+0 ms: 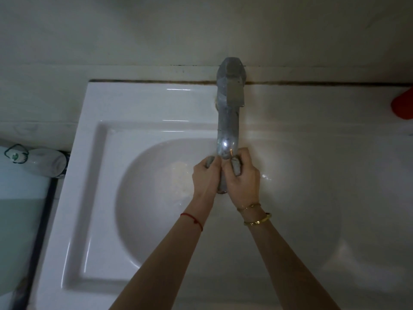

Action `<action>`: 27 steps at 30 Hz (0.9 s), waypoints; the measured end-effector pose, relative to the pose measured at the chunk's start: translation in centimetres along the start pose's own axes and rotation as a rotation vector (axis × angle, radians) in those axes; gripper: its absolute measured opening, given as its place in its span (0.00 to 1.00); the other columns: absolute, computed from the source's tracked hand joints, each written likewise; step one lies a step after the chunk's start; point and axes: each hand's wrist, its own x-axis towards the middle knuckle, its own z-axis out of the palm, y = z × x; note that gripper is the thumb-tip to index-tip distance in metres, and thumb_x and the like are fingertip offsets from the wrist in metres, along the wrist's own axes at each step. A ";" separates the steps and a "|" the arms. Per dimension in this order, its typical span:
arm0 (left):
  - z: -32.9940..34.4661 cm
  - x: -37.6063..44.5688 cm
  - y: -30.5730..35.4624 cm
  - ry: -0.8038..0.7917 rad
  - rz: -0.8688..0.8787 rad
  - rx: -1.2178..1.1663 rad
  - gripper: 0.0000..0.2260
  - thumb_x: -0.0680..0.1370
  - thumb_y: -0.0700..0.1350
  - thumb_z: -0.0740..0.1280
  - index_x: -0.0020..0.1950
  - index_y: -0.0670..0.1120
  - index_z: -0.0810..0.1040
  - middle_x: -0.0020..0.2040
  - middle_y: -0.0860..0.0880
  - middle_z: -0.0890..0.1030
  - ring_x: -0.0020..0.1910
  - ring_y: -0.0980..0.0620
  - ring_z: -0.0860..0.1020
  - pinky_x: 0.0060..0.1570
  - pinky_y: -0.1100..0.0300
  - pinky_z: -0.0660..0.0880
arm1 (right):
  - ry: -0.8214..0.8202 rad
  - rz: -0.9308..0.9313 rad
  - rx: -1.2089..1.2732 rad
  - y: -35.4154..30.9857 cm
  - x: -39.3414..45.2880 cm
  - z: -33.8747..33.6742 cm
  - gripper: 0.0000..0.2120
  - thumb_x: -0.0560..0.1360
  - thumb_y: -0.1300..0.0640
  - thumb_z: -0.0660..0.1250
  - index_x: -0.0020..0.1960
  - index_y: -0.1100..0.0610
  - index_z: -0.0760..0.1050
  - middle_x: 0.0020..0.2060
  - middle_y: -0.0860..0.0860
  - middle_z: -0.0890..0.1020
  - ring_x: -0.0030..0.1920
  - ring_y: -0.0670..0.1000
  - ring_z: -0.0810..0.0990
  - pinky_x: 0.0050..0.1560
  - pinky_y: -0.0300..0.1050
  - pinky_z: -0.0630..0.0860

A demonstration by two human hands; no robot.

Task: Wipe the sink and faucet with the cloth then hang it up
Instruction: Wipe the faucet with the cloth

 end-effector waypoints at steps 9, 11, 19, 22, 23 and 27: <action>-1.2 -1.0 0.3 -0.185 0.308 -0.115 0.09 0.78 0.41 0.70 0.55 0.41 0.78 0.48 0.45 0.82 0.50 0.48 0.82 0.51 0.56 0.80 | 0.055 0.352 0.348 0.3 0.1 0.0 0.12 0.77 0.57 0.67 0.61 0.52 0.76 0.56 0.52 0.82 0.56 0.50 0.81 0.57 0.46 0.79; -0.7 -1.1 0.3 -0.169 0.333 -0.071 0.14 0.76 0.51 0.70 0.55 0.43 0.77 0.48 0.44 0.82 0.50 0.47 0.82 0.50 0.56 0.81 | 0.096 0.294 0.243 -0.1 -0.2 0.4 0.10 0.79 0.57 0.64 0.61 0.51 0.76 0.54 0.48 0.82 0.53 0.45 0.81 0.53 0.40 0.80; 0.9 -1.2 1.8 0.057 0.373 0.036 0.09 0.78 0.42 0.64 0.44 0.36 0.73 0.34 0.43 0.72 0.33 0.55 0.69 0.32 0.63 0.67 | 0.183 0.253 0.069 -1.4 1.2 1.8 0.19 0.73 0.60 0.64 0.29 0.48 0.60 0.22 0.42 0.68 0.25 0.44 0.64 0.31 0.41 0.64; 1.0 -0.8 2.1 0.071 0.373 0.003 0.13 0.71 0.44 0.64 0.38 0.33 0.70 0.31 0.43 0.69 0.32 0.52 0.67 0.32 0.57 0.65 | 0.159 0.233 0.177 -1.3 1.7 2.0 0.11 0.68 0.60 0.61 0.28 0.54 0.65 0.22 0.45 0.70 0.27 0.45 0.67 0.31 0.43 0.66; 1.1 -0.8 2.2 0.071 0.370 -0.004 0.14 0.70 0.44 0.65 0.35 0.33 0.68 0.30 0.44 0.68 0.31 0.51 0.66 0.31 0.57 0.63 | 0.156 0.213 0.181 -1.2 1.8 2.0 0.11 0.69 0.60 0.61 0.28 0.55 0.67 0.22 0.46 0.71 0.28 0.45 0.68 0.31 0.43 0.67; 1.3 -0.4 2.3 0.055 0.269 0.036 0.18 0.73 0.40 0.71 0.27 0.44 0.66 0.23 0.52 0.67 0.25 0.56 0.65 0.25 0.63 0.63 | 0.136 0.110 0.130 -0.6 1.6 1.4 0.10 0.73 0.58 0.59 0.33 0.51 0.69 0.22 0.43 0.71 0.26 0.39 0.72 0.30 0.36 0.67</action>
